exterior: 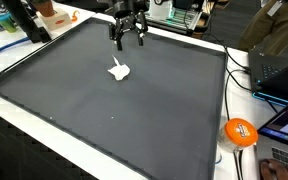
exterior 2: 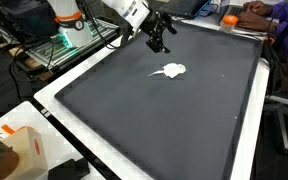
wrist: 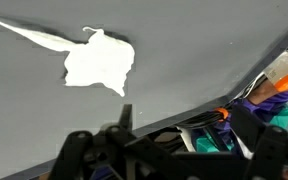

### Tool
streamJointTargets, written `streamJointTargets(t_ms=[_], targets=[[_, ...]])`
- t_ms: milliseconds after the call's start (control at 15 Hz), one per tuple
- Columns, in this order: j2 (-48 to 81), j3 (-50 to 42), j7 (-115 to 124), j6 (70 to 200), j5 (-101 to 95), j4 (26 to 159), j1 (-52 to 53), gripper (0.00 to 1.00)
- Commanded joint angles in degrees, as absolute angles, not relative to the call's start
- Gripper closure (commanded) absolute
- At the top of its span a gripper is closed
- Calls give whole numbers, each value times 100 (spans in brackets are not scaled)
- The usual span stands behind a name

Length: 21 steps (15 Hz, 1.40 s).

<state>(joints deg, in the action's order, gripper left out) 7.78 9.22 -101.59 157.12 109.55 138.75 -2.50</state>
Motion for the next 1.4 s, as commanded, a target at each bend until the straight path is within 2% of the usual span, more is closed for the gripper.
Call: streamJointTargets(t_ms=[0, 867, 1333], targets=[[734, 893, -9985, 15991, 10932, 13886, -251, 0], [743, 847, -9284, 16418, 9906, 14054, -284, 0], [600, 546, -6136, 16579, 6904, 14608, 274, 0]])
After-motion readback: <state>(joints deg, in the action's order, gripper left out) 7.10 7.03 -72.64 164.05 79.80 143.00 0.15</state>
